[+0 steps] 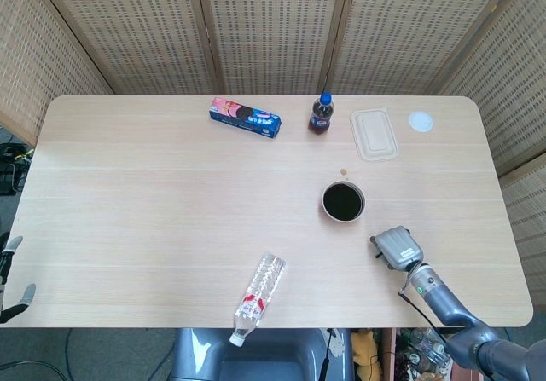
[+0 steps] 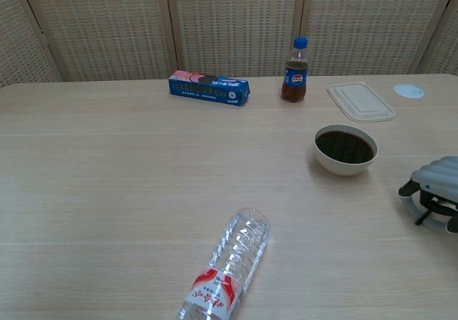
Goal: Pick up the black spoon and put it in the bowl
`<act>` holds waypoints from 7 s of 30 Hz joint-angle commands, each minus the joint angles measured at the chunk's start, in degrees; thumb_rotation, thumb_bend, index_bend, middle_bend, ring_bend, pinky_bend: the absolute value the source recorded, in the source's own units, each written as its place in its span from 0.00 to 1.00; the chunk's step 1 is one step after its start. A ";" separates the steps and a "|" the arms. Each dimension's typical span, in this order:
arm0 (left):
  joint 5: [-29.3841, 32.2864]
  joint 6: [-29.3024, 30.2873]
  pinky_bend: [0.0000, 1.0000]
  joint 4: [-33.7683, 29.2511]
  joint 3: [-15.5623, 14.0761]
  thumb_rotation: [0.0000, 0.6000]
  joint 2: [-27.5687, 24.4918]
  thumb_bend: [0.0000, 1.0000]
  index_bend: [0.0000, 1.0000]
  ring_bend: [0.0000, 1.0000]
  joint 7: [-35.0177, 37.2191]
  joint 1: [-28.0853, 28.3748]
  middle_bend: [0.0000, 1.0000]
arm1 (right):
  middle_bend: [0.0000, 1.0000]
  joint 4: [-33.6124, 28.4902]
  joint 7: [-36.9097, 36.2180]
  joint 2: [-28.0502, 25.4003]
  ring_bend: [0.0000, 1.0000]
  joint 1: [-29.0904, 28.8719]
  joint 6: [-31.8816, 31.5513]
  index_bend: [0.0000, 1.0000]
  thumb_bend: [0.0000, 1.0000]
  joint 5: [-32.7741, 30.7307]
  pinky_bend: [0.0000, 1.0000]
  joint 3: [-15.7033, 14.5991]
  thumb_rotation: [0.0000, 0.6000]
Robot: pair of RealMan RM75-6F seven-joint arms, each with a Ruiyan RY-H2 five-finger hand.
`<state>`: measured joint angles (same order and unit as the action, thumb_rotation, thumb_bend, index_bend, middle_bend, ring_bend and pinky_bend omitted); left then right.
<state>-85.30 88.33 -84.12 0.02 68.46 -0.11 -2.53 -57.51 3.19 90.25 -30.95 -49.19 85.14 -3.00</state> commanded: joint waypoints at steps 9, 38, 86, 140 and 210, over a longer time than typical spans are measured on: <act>-0.04 -0.11 0.00 0.07 0.02 1.00 0.09 0.36 0.00 0.00 0.07 0.08 0.00 | 0.94 0.06 -1.45 -0.25 0.98 0.42 -1.04 0.71 0.83 -0.59 1.00 0.81 1.00; -0.20 -0.70 0.00 0.85 -0.03 1.00 0.66 0.36 0.00 0.00 0.68 0.45 0.00 | 0.95 -25.16 -19.75 -16.89 0.99 -3.48 2.24 0.75 0.89 -7.51 1.00 11.00 1.00; 1.36 -1.94 0.00 3.24 -0.24 1.00 1.37 0.36 0.00 0.00 2.71 -0.13 0.00 | 0.95 -10.80 -25.54 -3.98 1.00 -18.99 21.15 0.76 0.91 -23.13 1.00 17.15 1.00; 1.83 -2.69 0.00 1.92 -0.34 1.00 1.45 0.36 0.00 0.00 0.96 -0.21 0.00 | 0.96 -4.10 -26.52 -3.20 1.00 -19.25 26.14 0.76 0.91 -20.18 1.00 17.20 1.00; 1.53 -1.90 0.00 1.44 -0.44 1.00 1.19 0.36 0.00 0.00 1.11 -0.81 0.00 | 0.98 -6.04 -27.10 -6.31 1.00 -17.17 22.23 0.40 0.12 -18.51 1.00 18.02 1.00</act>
<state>-83.78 86.40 -82.69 -0.44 69.68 0.98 -3.32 -62.63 -24.39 84.54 -48.64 -25.89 67.04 14.84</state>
